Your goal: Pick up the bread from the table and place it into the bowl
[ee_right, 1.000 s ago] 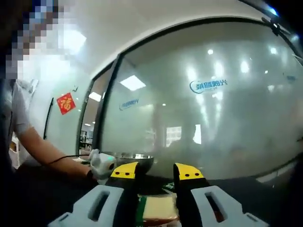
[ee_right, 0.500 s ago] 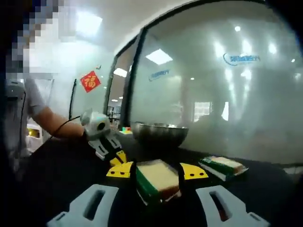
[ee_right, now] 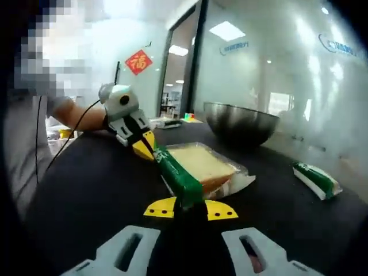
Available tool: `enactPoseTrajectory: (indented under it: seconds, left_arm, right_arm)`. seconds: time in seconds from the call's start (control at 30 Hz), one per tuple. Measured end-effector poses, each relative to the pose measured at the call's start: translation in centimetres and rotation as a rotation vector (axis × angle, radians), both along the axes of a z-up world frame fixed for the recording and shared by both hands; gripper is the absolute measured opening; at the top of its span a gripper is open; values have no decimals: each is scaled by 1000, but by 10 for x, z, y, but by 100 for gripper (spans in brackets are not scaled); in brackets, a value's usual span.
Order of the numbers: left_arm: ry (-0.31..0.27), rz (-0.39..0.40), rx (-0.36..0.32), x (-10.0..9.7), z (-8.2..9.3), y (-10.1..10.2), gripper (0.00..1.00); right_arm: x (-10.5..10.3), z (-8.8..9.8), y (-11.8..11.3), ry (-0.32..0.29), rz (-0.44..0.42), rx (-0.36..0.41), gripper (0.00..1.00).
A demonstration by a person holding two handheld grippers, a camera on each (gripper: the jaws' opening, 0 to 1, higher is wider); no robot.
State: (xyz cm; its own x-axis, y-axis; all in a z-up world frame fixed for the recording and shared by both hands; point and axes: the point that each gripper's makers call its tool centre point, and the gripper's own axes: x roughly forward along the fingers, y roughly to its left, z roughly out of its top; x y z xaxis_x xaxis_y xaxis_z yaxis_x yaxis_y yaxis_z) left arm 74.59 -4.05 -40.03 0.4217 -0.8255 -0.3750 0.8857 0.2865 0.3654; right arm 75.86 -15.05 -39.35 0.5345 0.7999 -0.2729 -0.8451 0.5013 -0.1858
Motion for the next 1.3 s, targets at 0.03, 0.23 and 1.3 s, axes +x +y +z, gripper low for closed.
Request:
enactPoseTrajectory:
  seconds: [0.03,0.23,1.3]
  left_arm:
    - [-4,1,-4,7,0,2,0]
    - [3,32,-60,9,14,5,0]
    - [-301,463,-263,252,251,137,16]
  right_arm:
    - [1,2,0,-23,2,-5,5]
    - [-2,16,6,-109,-3,-23,0]
    - [213,235,124,-329,-104,79,54]
